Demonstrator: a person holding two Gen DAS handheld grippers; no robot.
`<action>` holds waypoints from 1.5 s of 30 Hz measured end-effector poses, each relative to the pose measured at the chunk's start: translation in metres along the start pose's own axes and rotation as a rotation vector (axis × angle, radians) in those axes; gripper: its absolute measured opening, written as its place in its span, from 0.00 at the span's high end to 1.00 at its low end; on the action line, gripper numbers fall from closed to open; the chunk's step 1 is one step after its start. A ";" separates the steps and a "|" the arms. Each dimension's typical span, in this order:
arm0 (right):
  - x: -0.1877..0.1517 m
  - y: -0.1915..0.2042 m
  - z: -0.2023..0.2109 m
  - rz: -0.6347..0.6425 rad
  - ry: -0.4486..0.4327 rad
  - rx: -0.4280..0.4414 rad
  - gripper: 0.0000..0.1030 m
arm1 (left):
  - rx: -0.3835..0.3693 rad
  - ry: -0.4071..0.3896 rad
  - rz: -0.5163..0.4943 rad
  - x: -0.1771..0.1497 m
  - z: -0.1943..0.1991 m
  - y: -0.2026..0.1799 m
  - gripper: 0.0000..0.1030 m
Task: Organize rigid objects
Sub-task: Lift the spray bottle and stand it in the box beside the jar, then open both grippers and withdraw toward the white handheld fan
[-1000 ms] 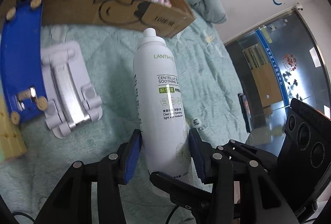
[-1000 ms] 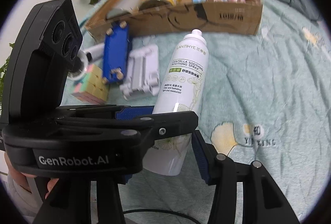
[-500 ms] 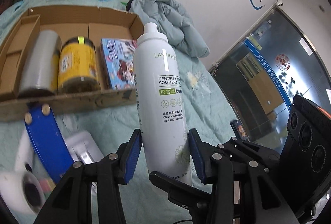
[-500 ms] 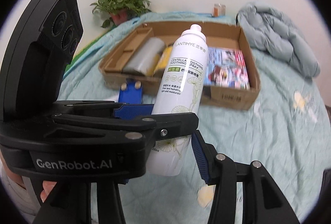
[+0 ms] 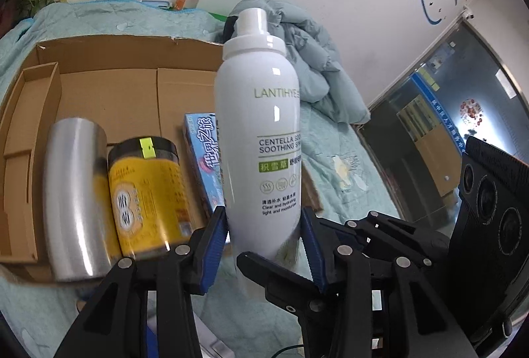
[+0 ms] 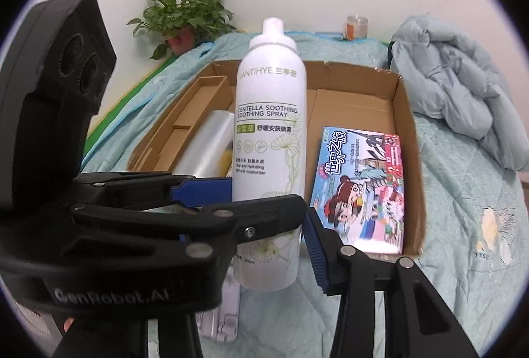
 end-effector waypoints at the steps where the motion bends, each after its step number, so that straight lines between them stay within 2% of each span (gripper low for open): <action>1: 0.004 -0.006 -0.006 -0.012 0.011 0.006 0.58 | 0.006 0.010 0.000 0.006 -0.007 0.003 0.60; 11: 0.009 -0.040 -0.058 -0.125 0.100 0.083 0.57 | 0.071 0.137 0.050 0.019 -0.067 0.030 0.60; 18: 0.003 -0.046 -0.069 -0.169 0.116 0.114 0.57 | 0.096 0.134 0.074 0.008 -0.074 0.039 0.60; 21: 0.002 -0.050 -0.079 -0.189 0.134 0.116 0.57 | 0.073 0.125 0.084 0.006 -0.069 0.043 0.57; 23: 0.000 -0.050 -0.081 -0.204 0.130 0.172 0.57 | 0.091 0.103 0.069 0.004 -0.061 0.047 0.57; 24: -0.001 -0.050 -0.080 -0.203 0.121 0.191 0.54 | 0.094 0.084 0.060 0.002 -0.054 0.048 0.57; 25: -0.002 -0.047 -0.076 -0.188 0.109 0.196 0.43 | 0.093 0.058 0.051 -0.001 -0.044 0.048 0.56; 26: -0.003 -0.041 -0.068 -0.157 0.088 0.169 0.34 | 0.099 0.033 0.041 -0.004 -0.036 0.048 0.52; 27: -0.004 -0.037 -0.061 -0.135 0.066 0.142 0.18 | 0.124 -0.013 0.022 -0.010 -0.022 0.049 0.48; 28: -0.009 -0.032 -0.048 -0.098 0.013 0.086 0.17 | 0.154 -0.057 0.005 -0.016 -0.009 0.049 0.38; 29: -0.016 -0.026 -0.034 -0.065 -0.042 0.020 0.17 | 0.202 -0.123 -0.014 -0.024 0.007 0.051 0.22; 31: -0.030 -0.023 -0.018 -0.057 -0.096 -0.088 0.17 | 0.338 -0.284 -0.041 -0.047 0.040 0.046 0.00; 33: -0.048 -0.024 -0.007 -0.098 -0.121 -0.178 0.17 | 0.416 -0.369 -0.054 -0.067 0.063 0.044 0.00; 35: -0.067 -0.023 0.003 -0.134 -0.146 -0.210 0.17 | 0.458 -0.369 -0.046 -0.087 0.078 0.046 0.00; 38: -0.087 -0.012 0.009 -0.093 -0.203 -0.206 0.17 | 0.460 -0.357 0.004 -0.115 0.099 0.054 0.00; 40: -0.103 0.005 0.014 -0.045 -0.226 -0.169 0.17 | 0.452 -0.352 0.027 -0.134 0.114 0.061 0.00; 45: -0.125 0.038 0.012 -0.005 -0.176 -0.060 0.17 | 0.482 -0.321 0.074 -0.184 0.153 0.086 0.00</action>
Point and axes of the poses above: each gripper's, at about its wrist camera, not at the fingertips, and z roughly against the way its jaws point, y to its left, x to its top, the point moved 1 cm from there along -z, roughly the way its jaws point, and after that the axes turned 9 degrees about x, right-handed, at the moved point
